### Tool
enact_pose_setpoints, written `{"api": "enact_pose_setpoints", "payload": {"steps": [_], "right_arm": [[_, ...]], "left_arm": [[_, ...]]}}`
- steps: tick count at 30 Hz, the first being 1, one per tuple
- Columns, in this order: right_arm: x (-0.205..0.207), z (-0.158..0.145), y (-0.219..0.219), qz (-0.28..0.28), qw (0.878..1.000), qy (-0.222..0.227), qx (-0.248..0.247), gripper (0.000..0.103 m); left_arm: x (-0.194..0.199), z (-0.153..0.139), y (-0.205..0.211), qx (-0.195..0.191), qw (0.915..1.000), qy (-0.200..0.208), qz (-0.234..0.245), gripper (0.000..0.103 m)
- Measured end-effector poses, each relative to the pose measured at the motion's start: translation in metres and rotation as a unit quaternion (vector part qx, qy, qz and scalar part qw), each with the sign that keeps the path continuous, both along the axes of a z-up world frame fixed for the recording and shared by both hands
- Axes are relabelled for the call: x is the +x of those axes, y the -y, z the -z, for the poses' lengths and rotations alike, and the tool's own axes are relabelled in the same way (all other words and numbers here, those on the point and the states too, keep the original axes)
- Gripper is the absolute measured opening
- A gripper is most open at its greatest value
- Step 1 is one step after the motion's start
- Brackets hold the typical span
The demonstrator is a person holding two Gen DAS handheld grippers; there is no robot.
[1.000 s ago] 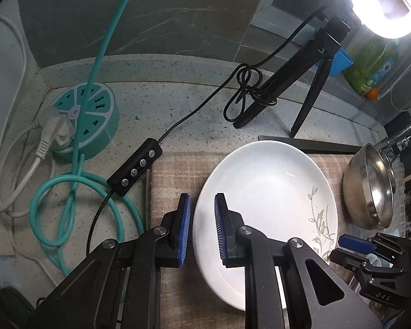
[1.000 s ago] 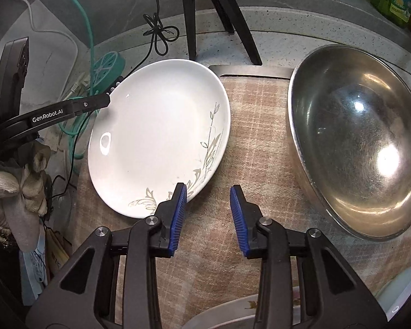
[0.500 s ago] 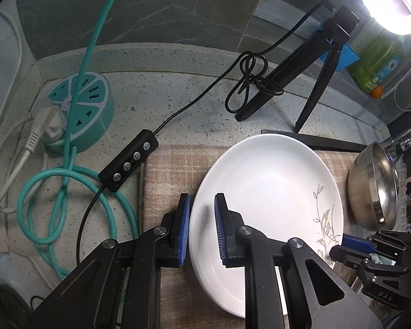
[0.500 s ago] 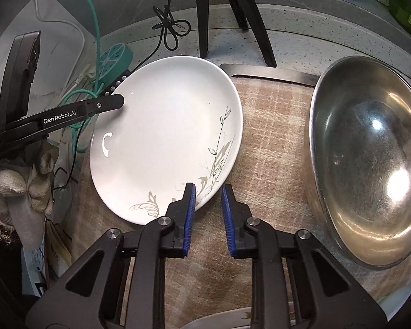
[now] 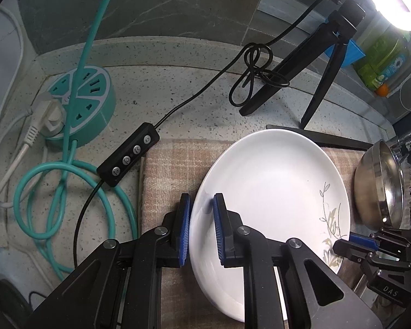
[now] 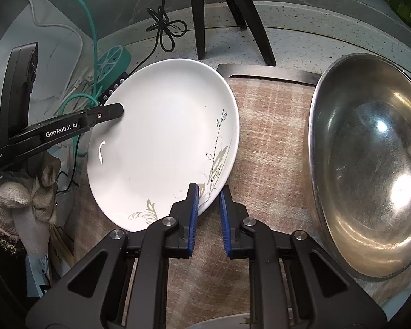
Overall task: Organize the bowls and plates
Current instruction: 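Lift the gold-leaf plate and carry it toward the stacked plates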
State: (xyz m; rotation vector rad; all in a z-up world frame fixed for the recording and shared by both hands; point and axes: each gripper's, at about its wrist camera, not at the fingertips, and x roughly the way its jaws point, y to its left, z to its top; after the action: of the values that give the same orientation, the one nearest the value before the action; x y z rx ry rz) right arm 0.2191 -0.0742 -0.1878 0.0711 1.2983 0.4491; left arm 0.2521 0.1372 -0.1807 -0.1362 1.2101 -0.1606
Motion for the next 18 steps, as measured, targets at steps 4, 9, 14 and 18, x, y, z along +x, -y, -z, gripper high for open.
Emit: {"api": "enact_pose_setpoints", "payload": {"steps": [4, 9, 14, 18], "right_arm": [[-0.003, -0.002, 0.003, -0.001, 1.0, 0.0, -0.001, 0.015], [-0.012, -0.003, 0.0, -0.012, 1.0, 0.001, -0.001, 0.015], [-0.022, -0.005, -0.006, -0.032, 0.999, 0.004, 0.004, 0.014], [-0.028, -0.007, -0.006, -0.041, 0.999, 0.004, 0.01, 0.014]], "left_arm": [[-0.011, 0.0, -0.001, -0.001, 1.0, 0.0, 0.001, 0.015], [-0.03, -0.003, -0.008, -0.01, 0.9999, 0.003, -0.013, 0.015], [-0.057, -0.007, -0.016, -0.014, 0.9994, 0.009, -0.032, 0.015], [-0.076, -0.011, -0.019, -0.013, 0.999, 0.015, -0.039, 0.015]]}}
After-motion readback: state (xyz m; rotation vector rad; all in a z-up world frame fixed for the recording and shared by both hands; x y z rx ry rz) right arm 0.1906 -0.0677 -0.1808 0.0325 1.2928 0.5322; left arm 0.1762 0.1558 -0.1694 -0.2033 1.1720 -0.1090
